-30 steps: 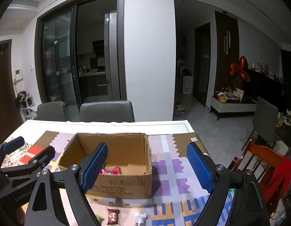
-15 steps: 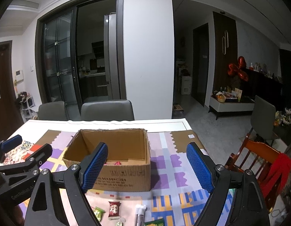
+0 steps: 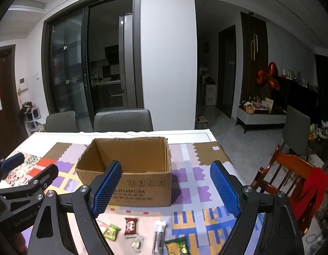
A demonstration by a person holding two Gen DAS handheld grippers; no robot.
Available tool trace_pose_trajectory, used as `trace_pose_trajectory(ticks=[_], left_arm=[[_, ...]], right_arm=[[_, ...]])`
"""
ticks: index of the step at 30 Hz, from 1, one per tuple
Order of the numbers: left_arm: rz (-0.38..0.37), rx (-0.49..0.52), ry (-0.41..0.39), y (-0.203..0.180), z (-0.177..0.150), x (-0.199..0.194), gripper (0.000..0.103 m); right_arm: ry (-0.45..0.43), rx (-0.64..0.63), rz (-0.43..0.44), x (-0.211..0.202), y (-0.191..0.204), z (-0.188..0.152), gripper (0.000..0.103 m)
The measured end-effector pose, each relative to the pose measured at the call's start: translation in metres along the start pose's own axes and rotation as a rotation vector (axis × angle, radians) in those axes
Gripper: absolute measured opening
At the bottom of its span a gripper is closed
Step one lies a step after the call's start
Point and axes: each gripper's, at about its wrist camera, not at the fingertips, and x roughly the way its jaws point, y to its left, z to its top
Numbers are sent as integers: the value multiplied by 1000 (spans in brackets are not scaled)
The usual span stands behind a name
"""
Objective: Organize snacks
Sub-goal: 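Move both open tools back toward the remaining snacks on the table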
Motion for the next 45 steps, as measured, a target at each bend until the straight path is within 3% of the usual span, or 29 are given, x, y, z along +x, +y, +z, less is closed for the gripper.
trace_pose_trajectory(ticks=[32,45], left_arm=[[-2,25,81,4,-54,2,91],[-28,28,162,7,-89,35,91]], right_arm=[[89,-40,11,-1,10,-55,86],[181,-48,22,27,16,-88,76]])
